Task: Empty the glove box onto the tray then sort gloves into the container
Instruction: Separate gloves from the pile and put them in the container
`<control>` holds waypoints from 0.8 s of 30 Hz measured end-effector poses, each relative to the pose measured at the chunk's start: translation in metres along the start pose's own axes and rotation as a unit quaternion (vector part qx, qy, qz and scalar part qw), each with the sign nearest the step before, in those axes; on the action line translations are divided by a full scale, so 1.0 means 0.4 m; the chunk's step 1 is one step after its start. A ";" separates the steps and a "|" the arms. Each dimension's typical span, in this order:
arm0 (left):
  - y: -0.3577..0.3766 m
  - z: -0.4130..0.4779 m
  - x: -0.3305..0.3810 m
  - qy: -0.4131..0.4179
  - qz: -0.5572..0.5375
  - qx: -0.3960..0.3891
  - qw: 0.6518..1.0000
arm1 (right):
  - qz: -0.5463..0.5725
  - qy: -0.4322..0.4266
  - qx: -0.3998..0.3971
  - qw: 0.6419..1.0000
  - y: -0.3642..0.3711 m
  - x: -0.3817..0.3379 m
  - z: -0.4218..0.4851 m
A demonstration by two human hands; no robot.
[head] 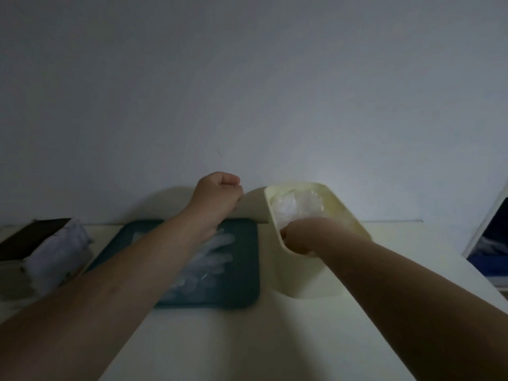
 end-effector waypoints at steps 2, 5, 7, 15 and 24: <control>-0.033 -0.016 -0.022 0.012 0.025 -0.020 0.999 | 0.002 -0.009 0.001 1.000 -0.026 -0.008 -0.021; -0.093 -0.028 -0.069 0.073 0.102 -0.047 0.991 | 0.012 -0.013 0.023 1.000 -0.117 -0.019 -0.076; -0.143 -0.031 -0.103 0.114 0.162 -0.053 0.979 | 0.009 -0.012 0.081 0.997 -0.192 -0.043 -0.122; -0.346 0.006 -0.308 0.123 0.399 -0.062 0.906 | 0.258 -0.132 0.208 0.934 -0.193 -0.351 -0.173; -0.404 0.008 -0.371 0.168 0.343 -0.040 0.923 | 0.359 -0.085 0.057 0.928 0.047 -0.465 -0.063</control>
Point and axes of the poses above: each hand's wrist, its own z-axis towards the middle knuckle, its own y-axis out of the palm, x = y × z, the point moved 4 cm from there along z, towards the middle knuckle, and after that the axes turned 14 degrees about x, right-handed, at the moved point
